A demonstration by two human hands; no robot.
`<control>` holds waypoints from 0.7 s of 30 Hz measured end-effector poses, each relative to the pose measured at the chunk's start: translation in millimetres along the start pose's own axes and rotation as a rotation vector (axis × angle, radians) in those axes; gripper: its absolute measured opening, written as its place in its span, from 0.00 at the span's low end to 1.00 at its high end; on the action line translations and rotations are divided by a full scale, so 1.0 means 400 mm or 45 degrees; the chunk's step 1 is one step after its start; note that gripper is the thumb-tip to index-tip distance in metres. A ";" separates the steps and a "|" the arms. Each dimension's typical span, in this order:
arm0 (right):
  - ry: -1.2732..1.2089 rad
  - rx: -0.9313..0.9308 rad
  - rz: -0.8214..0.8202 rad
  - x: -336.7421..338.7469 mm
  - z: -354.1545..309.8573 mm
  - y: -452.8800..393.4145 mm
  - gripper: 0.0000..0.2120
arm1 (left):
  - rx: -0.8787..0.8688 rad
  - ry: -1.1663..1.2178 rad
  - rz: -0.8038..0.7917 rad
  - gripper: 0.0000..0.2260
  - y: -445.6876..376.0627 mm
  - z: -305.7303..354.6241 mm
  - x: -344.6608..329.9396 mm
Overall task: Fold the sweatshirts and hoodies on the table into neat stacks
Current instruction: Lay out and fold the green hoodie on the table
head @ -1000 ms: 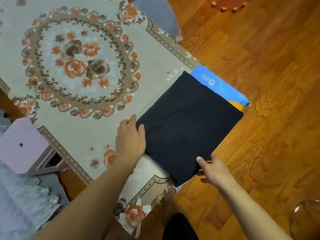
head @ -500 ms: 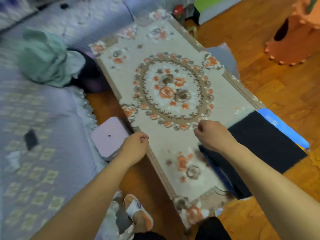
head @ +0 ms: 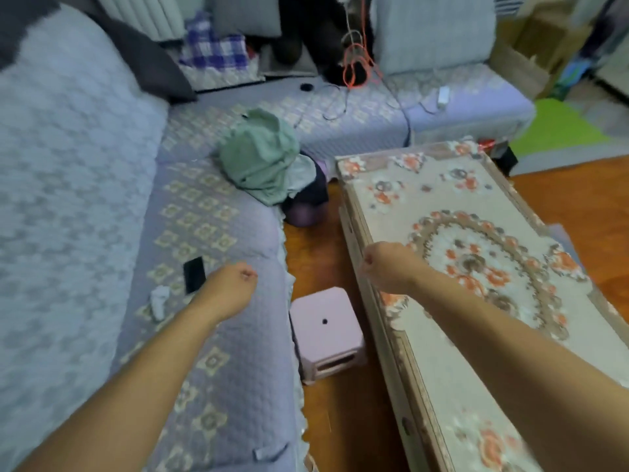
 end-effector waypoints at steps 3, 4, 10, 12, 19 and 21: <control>-0.058 -0.047 0.006 0.033 0.004 -0.051 0.11 | -0.076 0.009 -0.051 0.09 -0.056 0.075 0.005; -0.064 -0.075 -0.012 0.038 0.018 -0.070 0.10 | -0.097 0.008 -0.071 0.09 -0.080 0.104 -0.003; -0.055 -0.123 -0.108 0.105 0.077 -0.284 0.10 | -0.113 -0.078 -0.107 0.08 -0.222 0.244 -0.007; -0.075 -0.091 -0.095 0.157 0.073 -0.372 0.13 | -0.051 -0.067 -0.070 0.08 -0.283 0.269 0.020; 0.013 0.031 -0.132 0.315 0.014 -0.599 0.16 | 0.061 0.004 0.020 0.10 -0.479 0.348 0.086; 0.013 0.029 -0.133 0.344 0.012 -0.645 0.16 | 0.052 0.023 0.019 0.10 -0.535 0.378 0.099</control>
Point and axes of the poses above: each hand's wrist, its own y-axis away from the middle knuckle, its own x-axis out of the back of the hand, z = x × y, the point moved 4 cm from there along -y, towards the middle knuckle, and after that the axes turned 5 degrees about -y, right-handed, at the moved point
